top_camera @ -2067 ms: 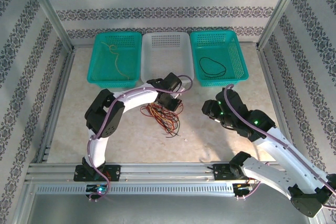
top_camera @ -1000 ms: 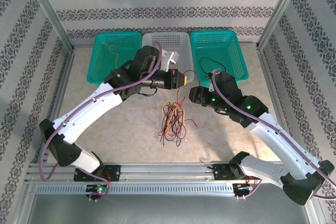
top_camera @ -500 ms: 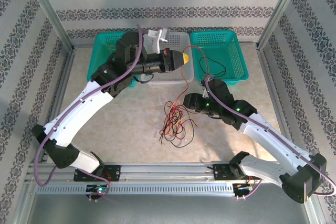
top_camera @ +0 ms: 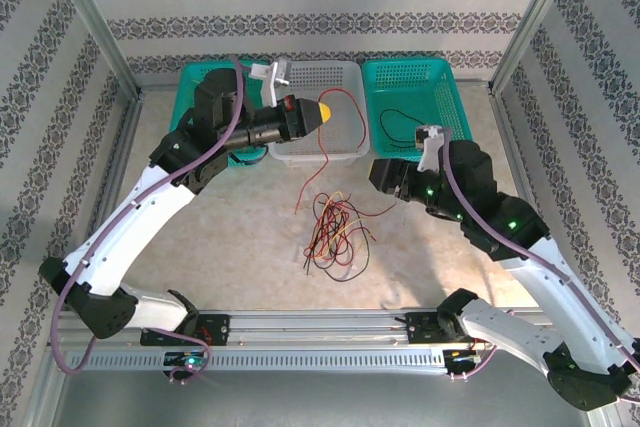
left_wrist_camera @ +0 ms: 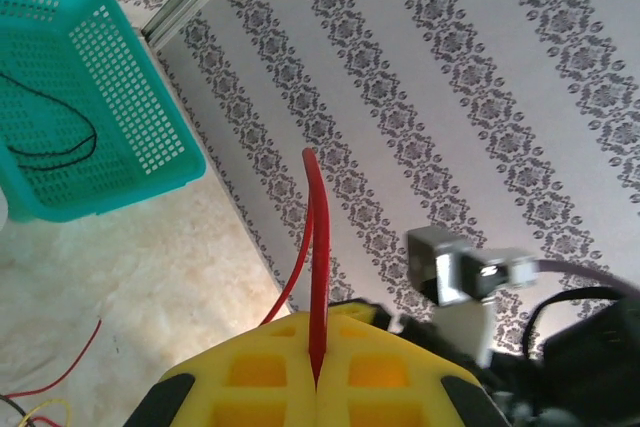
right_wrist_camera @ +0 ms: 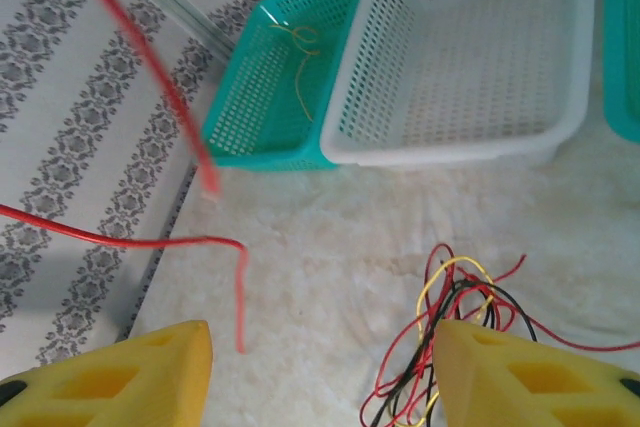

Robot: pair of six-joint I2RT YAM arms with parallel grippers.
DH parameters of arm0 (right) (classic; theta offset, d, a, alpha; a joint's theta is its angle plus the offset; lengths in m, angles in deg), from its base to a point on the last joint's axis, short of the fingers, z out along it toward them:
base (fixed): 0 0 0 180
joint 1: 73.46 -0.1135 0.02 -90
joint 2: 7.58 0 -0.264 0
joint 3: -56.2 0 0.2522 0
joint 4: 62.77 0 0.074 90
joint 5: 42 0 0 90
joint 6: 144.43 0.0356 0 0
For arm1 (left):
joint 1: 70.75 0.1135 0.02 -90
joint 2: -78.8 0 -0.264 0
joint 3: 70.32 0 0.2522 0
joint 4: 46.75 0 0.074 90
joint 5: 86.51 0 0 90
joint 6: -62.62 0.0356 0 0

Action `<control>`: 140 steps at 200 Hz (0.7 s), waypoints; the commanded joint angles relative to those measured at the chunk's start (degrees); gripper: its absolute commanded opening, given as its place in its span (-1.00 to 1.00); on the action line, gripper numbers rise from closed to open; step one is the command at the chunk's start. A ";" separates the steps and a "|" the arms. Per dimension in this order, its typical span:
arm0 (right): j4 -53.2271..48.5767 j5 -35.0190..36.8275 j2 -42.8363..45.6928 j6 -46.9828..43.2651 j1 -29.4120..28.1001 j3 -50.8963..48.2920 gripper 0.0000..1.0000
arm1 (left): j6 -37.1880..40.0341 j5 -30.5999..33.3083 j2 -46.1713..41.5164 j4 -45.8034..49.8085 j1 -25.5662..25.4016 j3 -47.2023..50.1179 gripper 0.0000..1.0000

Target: Untangle the cables

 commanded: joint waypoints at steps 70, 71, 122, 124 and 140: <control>1.94 -1.53 -13.70 -5.39 -0.18 11.42 -0.36 | 1.50 -2.78 -1.90 0.78 1.32 2.14 -1.00; 1.92 -1.47 -13.76 -5.41 -0.11 11.47 -0.39 | 1.53 -2.79 -1.94 0.85 1.32 2.21 -1.00; 2.34 -2.23 -15.65 -6.12 4.74 14.85 -1.00 | 10.21 -3.41 1.06 14.72 1.49 -0.42 -1.00; 2.34 -2.31 -15.77 -6.11 4.95 15.10 -1.00 | 10.71 -3.47 1.31 15.32 1.50 -0.51 -1.00; 2.34 -3.00 -16.99 -6.27 6.33 17.03 -1.00 | 15.00 -1.97 3.66 20.97 0.98 -1.82 -1.00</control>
